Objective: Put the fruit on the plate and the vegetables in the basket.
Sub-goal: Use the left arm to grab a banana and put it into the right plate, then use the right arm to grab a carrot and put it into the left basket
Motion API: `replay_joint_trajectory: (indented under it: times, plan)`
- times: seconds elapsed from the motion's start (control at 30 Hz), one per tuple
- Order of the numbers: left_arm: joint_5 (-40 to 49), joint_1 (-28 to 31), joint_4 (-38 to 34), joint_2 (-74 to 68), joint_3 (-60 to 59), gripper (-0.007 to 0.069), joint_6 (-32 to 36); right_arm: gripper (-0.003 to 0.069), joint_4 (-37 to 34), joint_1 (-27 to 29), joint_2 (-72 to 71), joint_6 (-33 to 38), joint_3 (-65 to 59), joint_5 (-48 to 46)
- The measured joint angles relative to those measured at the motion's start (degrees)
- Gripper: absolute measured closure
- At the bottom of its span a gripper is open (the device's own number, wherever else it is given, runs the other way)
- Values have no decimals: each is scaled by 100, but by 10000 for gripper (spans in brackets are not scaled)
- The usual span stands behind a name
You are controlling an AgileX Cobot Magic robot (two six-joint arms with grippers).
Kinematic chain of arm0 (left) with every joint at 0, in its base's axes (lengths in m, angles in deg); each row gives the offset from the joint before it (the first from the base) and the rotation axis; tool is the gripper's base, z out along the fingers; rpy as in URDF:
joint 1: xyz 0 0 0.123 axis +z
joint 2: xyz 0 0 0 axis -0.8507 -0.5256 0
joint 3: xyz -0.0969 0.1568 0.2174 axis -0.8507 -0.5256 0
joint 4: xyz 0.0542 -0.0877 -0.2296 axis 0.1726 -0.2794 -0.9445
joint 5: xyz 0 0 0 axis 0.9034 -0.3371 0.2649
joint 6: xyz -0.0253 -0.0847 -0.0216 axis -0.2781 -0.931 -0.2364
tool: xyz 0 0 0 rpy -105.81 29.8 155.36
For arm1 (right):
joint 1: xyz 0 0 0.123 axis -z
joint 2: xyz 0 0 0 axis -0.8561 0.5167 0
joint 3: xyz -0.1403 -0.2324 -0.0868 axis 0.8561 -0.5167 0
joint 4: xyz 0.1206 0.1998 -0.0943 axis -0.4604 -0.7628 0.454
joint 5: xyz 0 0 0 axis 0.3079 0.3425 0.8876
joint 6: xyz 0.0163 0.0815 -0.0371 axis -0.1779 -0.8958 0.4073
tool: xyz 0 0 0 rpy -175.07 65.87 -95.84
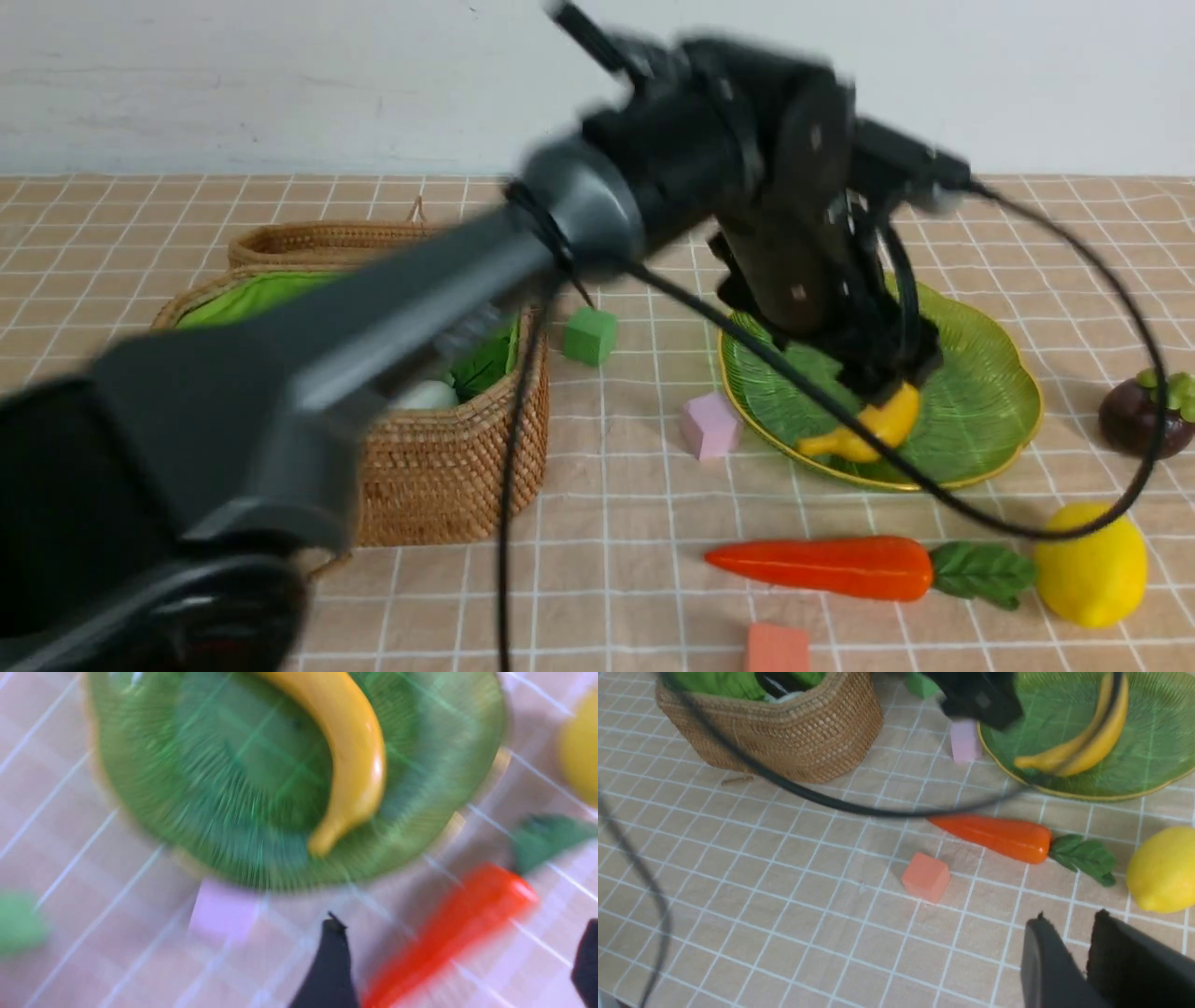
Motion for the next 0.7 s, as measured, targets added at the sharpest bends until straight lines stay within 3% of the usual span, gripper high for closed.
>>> replay_joint_trajectory:
  times: [0.03,0.13,0.17,0.2,0.23,0.3,0.53,0.7]
  plan:
    - [0,0,13,0,0,48,0,489,9,0,34,0,0,0]
    - [-32,0,97,1039,-324,249,-252,487,108,0,654,67,0,5]
    - [-45,0,123,1594,-522,377,-297,487,114,0,1044,210,0,45]
    - [-45,0,131,1728,-615,433,-311,487,114,0,1094,232,0,73]
    - [-13,0,163,2115,-810,539,-324,487,81,0,1452,451,0,180]
    - [109,12,184,2817,-1211,637,-362,487,-34,0,2033,823,8,404]
    - [176,12,194,4523,-3074,638,-589,473,-523,-102,3644,2587,351,735]
    - [-787,12,110,6797,-5783,638,-712,365,-593,-619,5084,4093,666,1070]
